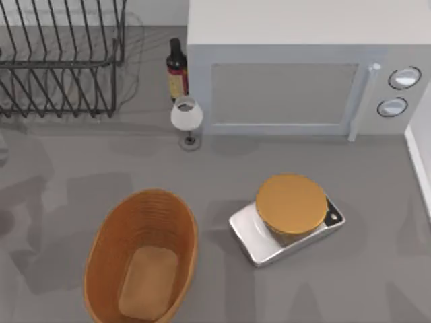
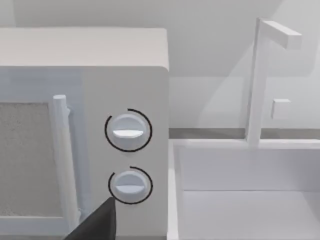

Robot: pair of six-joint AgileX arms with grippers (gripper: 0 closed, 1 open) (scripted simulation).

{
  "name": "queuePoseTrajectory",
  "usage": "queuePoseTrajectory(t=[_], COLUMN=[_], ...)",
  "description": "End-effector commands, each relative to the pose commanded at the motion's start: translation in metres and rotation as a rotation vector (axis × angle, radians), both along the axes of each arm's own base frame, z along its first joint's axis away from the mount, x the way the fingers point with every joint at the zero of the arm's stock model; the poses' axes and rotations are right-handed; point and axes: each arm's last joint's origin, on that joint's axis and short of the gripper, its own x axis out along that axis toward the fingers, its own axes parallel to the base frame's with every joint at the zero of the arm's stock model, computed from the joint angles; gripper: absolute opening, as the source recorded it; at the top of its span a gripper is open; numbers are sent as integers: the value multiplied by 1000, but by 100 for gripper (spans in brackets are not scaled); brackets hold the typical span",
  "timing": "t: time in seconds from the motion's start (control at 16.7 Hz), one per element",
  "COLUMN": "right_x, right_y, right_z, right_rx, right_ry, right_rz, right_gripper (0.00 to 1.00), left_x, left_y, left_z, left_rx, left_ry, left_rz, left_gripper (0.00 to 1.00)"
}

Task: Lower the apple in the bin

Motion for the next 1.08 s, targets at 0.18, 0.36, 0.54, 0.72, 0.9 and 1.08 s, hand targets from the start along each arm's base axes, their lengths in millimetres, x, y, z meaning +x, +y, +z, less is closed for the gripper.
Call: queuePoseTrajectory(t=[0.18,0.36,0.54,0.72,0.9,1.08], right_x=[0,0,0,0,0,0], right_y=[0,0,0,0,0,0], right_z=[0,0,0,0,0,0], right_rx=[0,0,0,0,0,0], right_ry=[0,0,0,0,0,0], right_rz=[0,0,0,0,0,0], right_gripper=[100,100,100,100,100,100], left_x=[2,0,-1,-1,-1,-1], left_y=[1,1,1,1,1,1], left_z=[-29,-54,-58,-58,-58,-58], left_rx=[2,1,1,1,1,1], left_ry=[-10,-7,-4,-4,-4,-4], left_rz=[0,0,0,0,0,0], left_gripper=[100,100,100,92,70,47])
